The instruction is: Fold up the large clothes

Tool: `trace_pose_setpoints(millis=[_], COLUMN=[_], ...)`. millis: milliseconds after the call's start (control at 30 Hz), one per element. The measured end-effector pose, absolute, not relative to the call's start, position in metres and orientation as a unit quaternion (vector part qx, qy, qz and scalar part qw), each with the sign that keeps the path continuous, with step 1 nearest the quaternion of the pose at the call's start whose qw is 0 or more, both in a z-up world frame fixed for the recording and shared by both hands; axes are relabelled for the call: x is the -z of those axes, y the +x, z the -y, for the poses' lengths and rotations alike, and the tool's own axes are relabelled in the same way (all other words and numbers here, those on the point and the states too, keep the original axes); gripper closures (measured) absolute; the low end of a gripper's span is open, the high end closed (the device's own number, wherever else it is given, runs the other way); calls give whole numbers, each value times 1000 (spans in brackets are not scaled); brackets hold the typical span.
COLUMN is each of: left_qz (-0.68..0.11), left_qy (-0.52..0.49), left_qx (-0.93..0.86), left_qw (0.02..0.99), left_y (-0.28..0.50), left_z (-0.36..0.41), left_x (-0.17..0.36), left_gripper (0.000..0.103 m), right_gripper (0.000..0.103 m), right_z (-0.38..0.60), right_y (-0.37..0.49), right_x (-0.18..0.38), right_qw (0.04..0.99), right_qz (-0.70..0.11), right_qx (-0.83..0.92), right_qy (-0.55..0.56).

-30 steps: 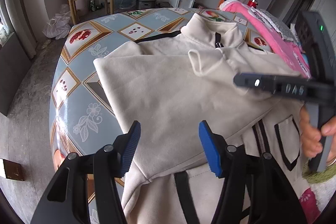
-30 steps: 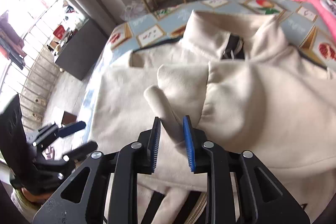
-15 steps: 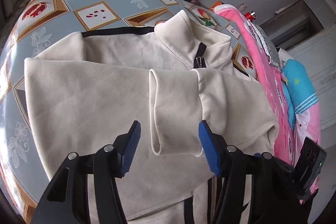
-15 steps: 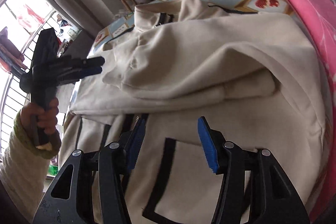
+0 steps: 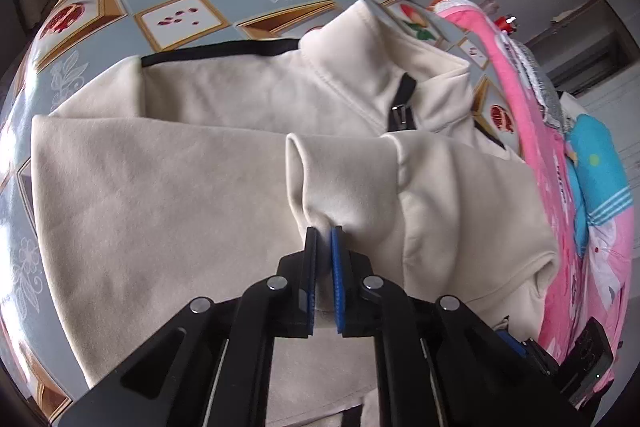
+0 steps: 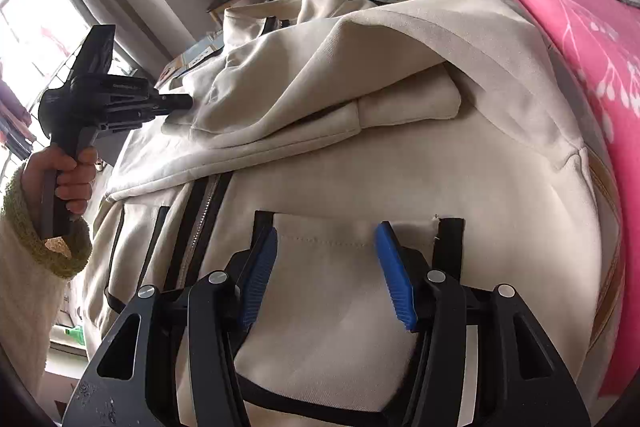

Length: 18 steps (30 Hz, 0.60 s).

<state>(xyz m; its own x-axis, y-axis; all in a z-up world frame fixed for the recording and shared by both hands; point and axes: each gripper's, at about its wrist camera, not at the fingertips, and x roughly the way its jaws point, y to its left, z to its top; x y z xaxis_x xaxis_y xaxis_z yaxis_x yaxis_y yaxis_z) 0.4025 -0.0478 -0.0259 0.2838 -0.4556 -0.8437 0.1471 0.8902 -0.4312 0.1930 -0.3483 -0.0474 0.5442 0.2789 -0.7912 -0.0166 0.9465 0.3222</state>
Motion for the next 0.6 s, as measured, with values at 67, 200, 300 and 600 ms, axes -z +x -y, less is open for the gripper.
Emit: trace_pose_setpoints(millis=[67,200,300,600], left_qz=[-549,-503,-462,-492], left_qy=[-139,-169,-175,-158], left_qx=[214,240,235,145], left_qw=[796,813,837,844], left_y=[398,385,371,346], left_z=[48,32,9,-61], left_x=[11,-36,-74,-44], left_gripper=[98,98,98,98], right_gripper=[53,53,53,53], right_z=[350,356,359,356], right_y=[194,192,189,188], right_x=[46,45,46,47], right_qw=[868,868,868,867], right_qz=[-469,-469,-470,-479], right_qx=[-85,-76,-72,-62], right_qy=[142,143,143,122])
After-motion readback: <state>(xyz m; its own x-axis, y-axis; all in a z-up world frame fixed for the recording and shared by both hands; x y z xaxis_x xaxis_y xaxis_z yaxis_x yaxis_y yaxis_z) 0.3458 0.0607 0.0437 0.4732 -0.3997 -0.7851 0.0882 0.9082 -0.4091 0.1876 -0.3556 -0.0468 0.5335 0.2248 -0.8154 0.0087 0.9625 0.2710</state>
